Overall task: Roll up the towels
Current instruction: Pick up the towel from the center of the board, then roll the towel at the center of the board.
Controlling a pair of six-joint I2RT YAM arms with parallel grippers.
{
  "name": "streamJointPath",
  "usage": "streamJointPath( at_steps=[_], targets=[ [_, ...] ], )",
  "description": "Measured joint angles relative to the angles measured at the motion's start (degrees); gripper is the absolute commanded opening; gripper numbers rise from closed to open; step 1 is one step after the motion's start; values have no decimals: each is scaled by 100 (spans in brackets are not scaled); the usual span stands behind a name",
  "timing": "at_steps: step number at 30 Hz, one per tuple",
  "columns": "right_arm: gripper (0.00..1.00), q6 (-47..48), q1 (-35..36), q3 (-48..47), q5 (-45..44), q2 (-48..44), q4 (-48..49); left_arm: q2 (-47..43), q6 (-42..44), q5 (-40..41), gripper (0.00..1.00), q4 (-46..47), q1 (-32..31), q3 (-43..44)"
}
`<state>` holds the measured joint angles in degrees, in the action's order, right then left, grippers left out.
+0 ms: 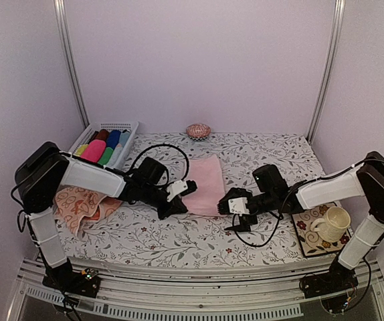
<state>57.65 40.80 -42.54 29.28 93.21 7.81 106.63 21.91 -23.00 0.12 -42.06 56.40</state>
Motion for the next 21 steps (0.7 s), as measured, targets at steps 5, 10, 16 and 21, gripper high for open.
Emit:
streamJointPath(
  at_steps=[5, 10, 16, 21],
  targets=[
    [91, -44, 297, -4, -699, 505, 413, -9, -122, -234, 0, -2, 142, 0],
    [81, -155, 452, -188, -1351, 868, 697, -11, -212, -417, 0, -4, 258, 0],
    [52, -321, 496, -492, -1937, 1167, 813, -11, -227, -514, 0, -4, 297, 0],
    [9, -450, 496, -638, -2103, 1309, 616, -13, -227, -514, 0, -4, 306, 0]
  ],
)
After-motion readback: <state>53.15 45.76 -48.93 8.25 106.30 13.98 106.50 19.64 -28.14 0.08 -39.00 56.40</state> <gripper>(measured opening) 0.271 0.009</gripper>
